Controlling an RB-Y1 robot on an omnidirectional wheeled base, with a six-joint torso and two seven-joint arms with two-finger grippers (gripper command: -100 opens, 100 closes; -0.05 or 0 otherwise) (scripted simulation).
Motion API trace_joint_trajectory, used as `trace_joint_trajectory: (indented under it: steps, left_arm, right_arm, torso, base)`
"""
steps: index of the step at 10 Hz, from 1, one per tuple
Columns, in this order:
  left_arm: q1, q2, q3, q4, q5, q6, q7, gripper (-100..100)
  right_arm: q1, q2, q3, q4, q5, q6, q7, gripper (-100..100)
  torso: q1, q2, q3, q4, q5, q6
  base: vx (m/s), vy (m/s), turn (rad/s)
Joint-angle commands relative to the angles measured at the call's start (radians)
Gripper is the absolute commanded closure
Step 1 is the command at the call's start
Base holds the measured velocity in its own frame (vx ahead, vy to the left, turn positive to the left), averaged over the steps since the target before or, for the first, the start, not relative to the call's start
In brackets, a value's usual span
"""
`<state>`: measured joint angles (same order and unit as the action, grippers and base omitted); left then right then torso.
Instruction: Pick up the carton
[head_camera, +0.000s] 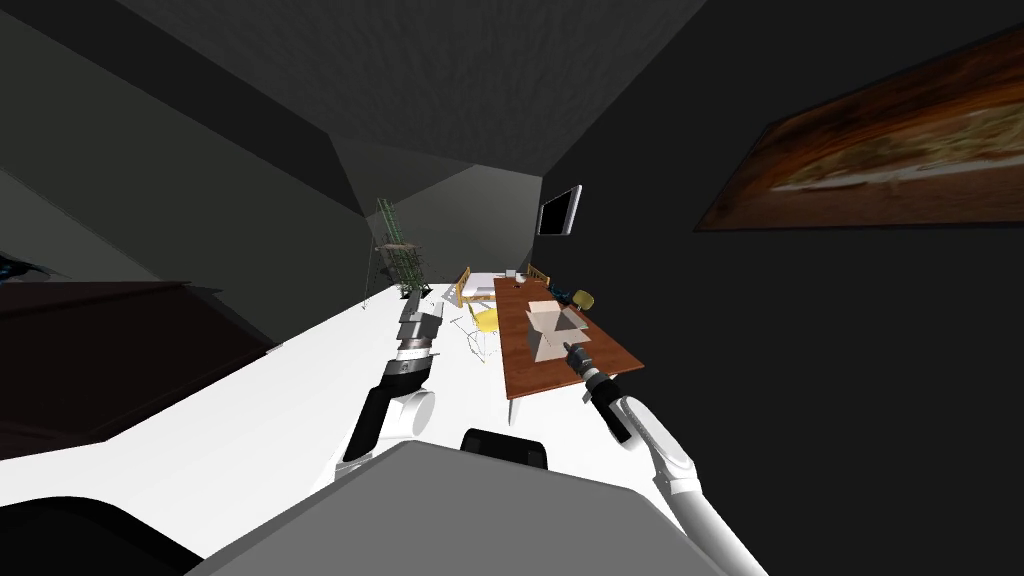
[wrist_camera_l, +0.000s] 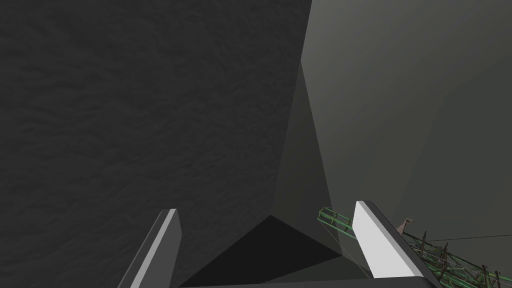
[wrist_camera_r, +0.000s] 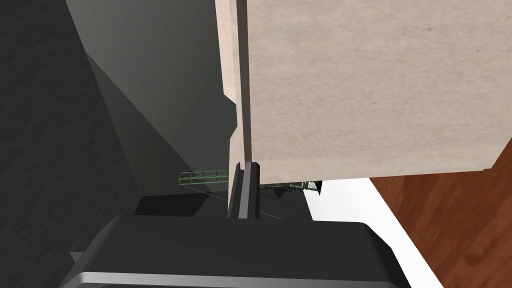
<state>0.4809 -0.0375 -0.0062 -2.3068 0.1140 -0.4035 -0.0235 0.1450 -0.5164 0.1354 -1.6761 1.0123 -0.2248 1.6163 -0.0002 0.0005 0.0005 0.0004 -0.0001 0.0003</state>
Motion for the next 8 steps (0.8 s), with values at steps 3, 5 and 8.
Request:
trace_joint_trajectory:
  steps: [3,5,8]
  left_arm:
    - [0.0,0.0,0.0,0.0,0.0,0.0,0.0,0]
    - [0.0,0.0,0.0,0.0,0.0,0.0,0.0,0]
    - [0.0,0.0,0.0,0.0,0.0,0.0,0.0,0]
  right_arm:
    - [-0.002,-0.002,-0.001,-0.002,0.002,0.0,0.004,100]
    - [0.014,0.003,0.003,-0.014,0.0,-0.01,0.004,100]
    - [0.017,0.004,0.005,-0.019,-0.001,-0.018,0.007,0]
  torso:
    - [-0.002,-0.002,-0.002,-0.002,-0.002,0.0]
    - [-0.001,-0.002,-0.002,-0.003,-0.003,0.0]
    - [-0.003,-0.001,-0.002,-0.004,-0.003,0.001]
  base:
    - [0.002,-0.002,0.0]
    - [0.004,-0.002,-0.089]
    - [0.006,0.001,-0.108]
